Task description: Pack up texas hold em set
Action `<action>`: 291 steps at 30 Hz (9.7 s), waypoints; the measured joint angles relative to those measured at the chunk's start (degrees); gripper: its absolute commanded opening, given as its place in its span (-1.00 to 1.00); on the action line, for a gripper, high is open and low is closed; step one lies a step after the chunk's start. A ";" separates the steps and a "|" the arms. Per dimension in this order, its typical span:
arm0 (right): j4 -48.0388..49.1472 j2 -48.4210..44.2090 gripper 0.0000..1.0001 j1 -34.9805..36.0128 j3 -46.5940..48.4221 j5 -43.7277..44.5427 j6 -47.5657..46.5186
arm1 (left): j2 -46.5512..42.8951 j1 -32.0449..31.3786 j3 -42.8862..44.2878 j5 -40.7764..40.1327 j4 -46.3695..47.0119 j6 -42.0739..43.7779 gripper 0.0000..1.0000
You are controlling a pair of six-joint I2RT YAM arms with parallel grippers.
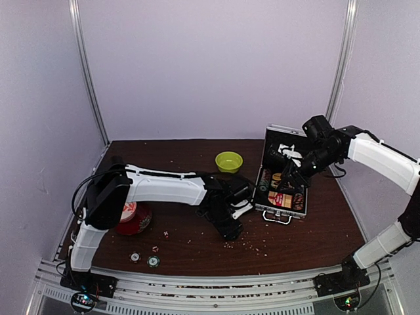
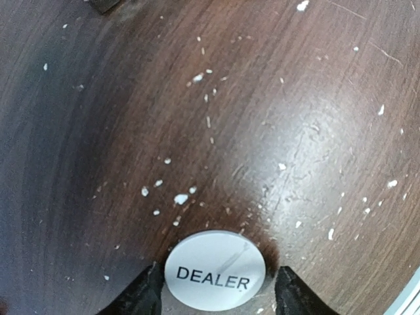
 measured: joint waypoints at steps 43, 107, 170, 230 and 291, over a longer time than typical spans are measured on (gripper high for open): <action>2.56 31.89 0.35 31.71 10.78 19.26 -7.69 | -32.92 24.72 -19.54 -5.86 14.78 5.35 0.31; 2.97 25.51 0.37 19.91 12.96 19.58 -0.55 | -31.93 24.72 -19.54 -4.76 14.56 5.31 0.31; 2.80 50.14 0.05 16.22 34.97 18.23 10.73 | -31.93 24.72 -19.54 -6.29 14.38 5.31 0.32; -9.88 56.96 -0.08 20.96 47.25 24.41 8.81 | -31.93 24.72 -19.54 -4.68 13.03 5.35 0.32; -9.01 60.22 0.23 20.65 53.07 21.29 9.40 | -31.74 25.44 -19.52 -6.95 12.96 5.25 0.32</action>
